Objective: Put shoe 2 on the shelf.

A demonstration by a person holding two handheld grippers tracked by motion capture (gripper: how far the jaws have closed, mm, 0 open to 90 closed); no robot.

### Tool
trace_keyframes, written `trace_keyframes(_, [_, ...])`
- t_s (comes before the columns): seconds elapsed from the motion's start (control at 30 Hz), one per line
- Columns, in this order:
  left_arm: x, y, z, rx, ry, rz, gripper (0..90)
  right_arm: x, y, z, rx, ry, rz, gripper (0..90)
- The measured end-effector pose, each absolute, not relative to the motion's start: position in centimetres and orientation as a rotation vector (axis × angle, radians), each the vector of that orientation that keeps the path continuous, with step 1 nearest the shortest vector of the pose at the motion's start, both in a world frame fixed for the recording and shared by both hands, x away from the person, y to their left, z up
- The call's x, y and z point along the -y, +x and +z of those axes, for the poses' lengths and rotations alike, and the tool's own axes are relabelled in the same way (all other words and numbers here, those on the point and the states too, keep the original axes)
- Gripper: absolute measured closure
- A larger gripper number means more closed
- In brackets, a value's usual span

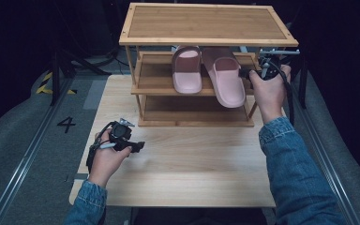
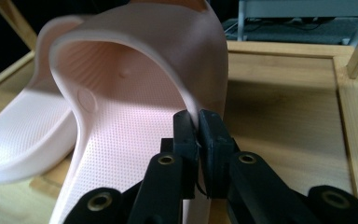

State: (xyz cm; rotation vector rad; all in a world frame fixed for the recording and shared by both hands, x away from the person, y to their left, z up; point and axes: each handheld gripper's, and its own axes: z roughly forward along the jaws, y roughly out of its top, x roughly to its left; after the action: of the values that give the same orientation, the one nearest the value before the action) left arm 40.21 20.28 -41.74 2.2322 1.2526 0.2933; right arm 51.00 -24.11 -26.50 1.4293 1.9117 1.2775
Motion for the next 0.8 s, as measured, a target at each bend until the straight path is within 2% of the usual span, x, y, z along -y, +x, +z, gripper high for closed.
trace_keyframes(0.47, [-20.3, 40.4, -42.1, -1.247, 2.249, 0.282, 33.1, 23.5, 52.6, -27.8, -1.877, 1.431, 1.298, 85.2])
trace_keyframes(0.6, [-20.3, 40.3, -42.1, -1.245, 2.251, 0.282, 33.1, 23.9, 52.6, -28.0, -1.869, 1.402, 1.33, 72.3])
trace_keyframes(0.8, [-20.2, 40.3, -42.1, -1.243, 2.253, 0.288, 33.1, 25.2, 49.9, -27.7, -1.896, 1.342, 1.316, 73.9])
